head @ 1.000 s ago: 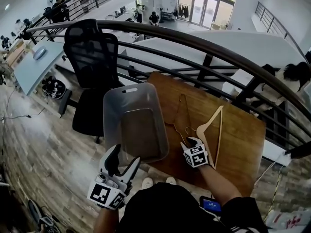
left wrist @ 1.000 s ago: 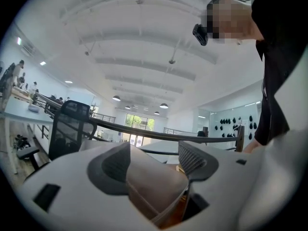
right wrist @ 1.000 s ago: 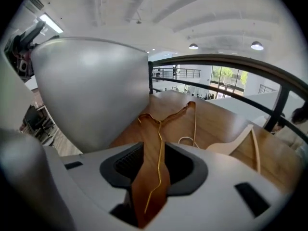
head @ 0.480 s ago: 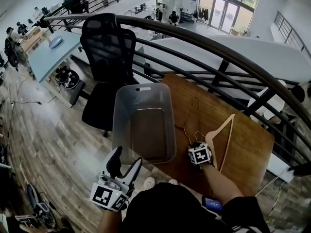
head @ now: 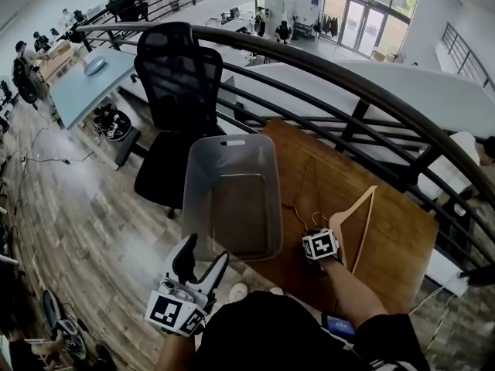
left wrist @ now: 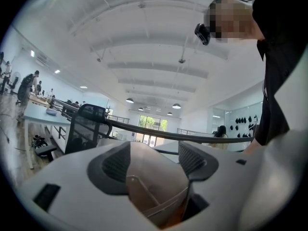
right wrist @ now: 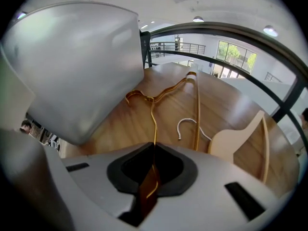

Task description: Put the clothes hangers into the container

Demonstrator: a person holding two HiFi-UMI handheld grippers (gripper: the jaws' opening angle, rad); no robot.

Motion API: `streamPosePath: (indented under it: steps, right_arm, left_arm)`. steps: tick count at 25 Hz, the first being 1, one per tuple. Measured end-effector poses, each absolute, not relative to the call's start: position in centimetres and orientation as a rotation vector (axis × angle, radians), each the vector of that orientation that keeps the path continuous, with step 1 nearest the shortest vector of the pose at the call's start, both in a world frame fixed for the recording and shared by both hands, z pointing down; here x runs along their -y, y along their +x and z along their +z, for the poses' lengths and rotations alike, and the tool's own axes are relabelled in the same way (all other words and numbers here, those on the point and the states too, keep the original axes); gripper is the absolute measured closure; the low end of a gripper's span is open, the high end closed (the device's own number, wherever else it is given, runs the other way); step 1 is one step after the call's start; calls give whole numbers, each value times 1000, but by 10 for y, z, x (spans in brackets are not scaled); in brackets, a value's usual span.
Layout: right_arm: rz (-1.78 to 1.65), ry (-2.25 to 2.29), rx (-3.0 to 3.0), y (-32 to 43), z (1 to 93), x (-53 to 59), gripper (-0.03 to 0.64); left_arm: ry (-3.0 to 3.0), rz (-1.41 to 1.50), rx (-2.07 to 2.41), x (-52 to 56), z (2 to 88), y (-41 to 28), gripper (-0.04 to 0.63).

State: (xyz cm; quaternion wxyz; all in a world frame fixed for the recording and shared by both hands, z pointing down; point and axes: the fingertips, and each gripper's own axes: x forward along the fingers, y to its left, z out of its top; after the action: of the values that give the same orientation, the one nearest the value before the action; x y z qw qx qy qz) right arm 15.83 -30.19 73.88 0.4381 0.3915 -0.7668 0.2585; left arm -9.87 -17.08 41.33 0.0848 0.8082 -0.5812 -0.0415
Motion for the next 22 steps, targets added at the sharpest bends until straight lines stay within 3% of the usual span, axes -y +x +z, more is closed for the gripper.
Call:
streamPosePath:
  steps: [11, 22]
  right_arm:
    - [662, 1201, 2104, 177, 663, 325, 609]
    - [492, 1211, 2467, 141, 504, 318, 607]
  left_arm:
    - [2454, -133, 1668, 176, 413, -90, 279]
    - [2526, -152, 1588, 190, 406, -86, 279]
